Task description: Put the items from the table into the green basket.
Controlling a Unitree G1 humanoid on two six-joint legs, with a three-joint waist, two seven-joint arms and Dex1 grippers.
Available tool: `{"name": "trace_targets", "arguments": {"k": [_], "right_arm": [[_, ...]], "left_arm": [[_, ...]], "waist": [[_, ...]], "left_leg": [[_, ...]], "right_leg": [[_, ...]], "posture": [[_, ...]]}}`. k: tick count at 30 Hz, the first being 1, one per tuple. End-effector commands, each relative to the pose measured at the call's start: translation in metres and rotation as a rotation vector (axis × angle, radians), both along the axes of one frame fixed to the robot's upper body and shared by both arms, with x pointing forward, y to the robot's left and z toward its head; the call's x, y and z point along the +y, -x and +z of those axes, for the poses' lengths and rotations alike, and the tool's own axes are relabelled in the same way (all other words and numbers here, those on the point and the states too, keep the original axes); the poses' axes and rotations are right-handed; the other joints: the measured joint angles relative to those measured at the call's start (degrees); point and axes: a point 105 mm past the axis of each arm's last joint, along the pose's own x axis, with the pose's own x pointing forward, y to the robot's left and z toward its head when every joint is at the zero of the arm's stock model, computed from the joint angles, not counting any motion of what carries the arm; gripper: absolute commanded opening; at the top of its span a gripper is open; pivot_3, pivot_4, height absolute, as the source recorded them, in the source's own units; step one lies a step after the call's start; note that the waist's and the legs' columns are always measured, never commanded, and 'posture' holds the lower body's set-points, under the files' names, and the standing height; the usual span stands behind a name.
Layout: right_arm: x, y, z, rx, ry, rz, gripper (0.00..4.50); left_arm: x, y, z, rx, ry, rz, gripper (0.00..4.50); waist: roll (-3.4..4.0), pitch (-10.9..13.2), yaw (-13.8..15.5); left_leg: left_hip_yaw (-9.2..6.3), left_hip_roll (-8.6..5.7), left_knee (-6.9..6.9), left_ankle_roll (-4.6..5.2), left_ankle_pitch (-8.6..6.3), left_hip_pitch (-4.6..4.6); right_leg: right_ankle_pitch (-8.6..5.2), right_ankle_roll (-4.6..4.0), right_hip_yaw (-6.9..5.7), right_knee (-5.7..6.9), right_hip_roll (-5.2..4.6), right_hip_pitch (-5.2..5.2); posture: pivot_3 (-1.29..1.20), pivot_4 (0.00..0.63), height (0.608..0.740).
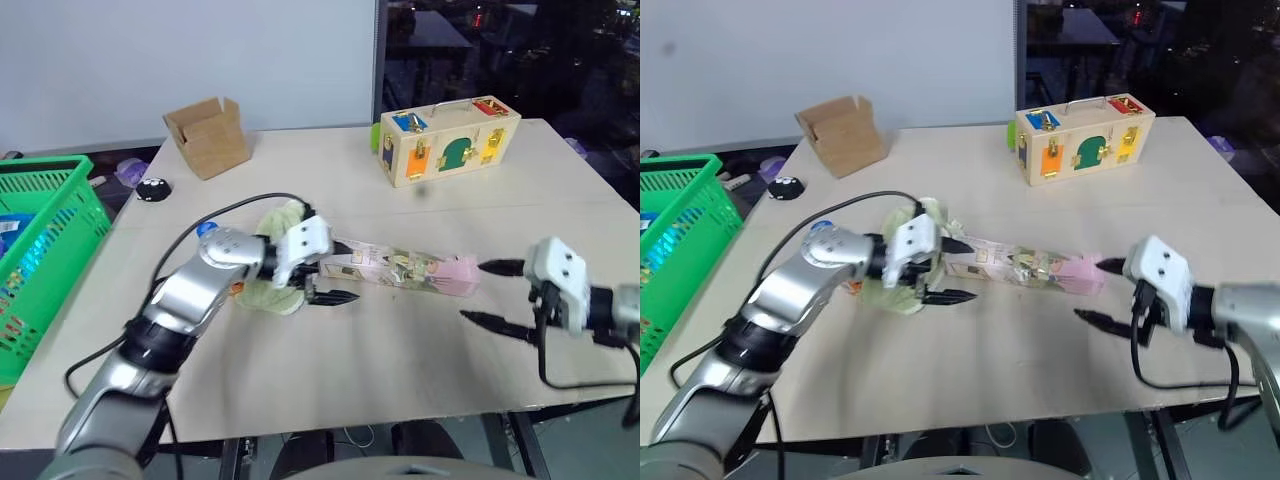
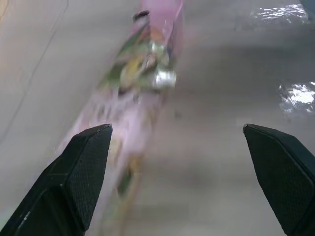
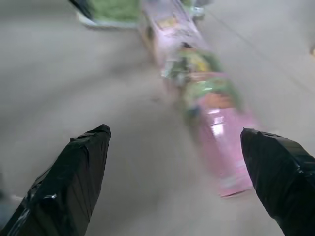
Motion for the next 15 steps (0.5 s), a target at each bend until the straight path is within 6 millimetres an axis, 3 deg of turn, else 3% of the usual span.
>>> {"name": "trace_targets", "arguments": {"k": [1,9,15], "right_arm": [[0.008,0.005,0.013,-0.106,-0.039,-0.091,4.50],[0.014,0.017,0.001,-0.105,-0.087,-0.214,4.50],[0.017,0.020,-0.004,-0.096,-0.096,-0.229,4.50]], "left_arm": [[-0.009,-0.013,0.006,-0.046,-0.043,-0.016,4.45],[-0.021,-0.037,0.005,-0.085,-0.229,-0.018,4.45],[-0.019,-0.052,-0.004,-0.068,-0.383,-0.009,4.45]], "waist": [[-0.01,0.0,-2.0],[-0.05,-0.1,-8.1],[-0.06,-0.1,-10.8]], "left_leg": [[0.11,0.01,0.02,0.00,0.00,0.04],[0.03,-0.01,0.09,0.01,-0.01,0.01],[-0.04,0.01,0.03,0.02,-0.01,-0.01]], "right_leg": [[0.03,0.05,0.09,0.00,-0.01,0.00],[0.06,0.18,0.10,-0.02,-0.04,0.04],[0.01,0.26,0.04,-0.01,-0.04,0.03]], "posture": [[-0.36,0.000,0.740],[-0.40,0.000,0.740],[-0.42,0.000,0.740]]}}
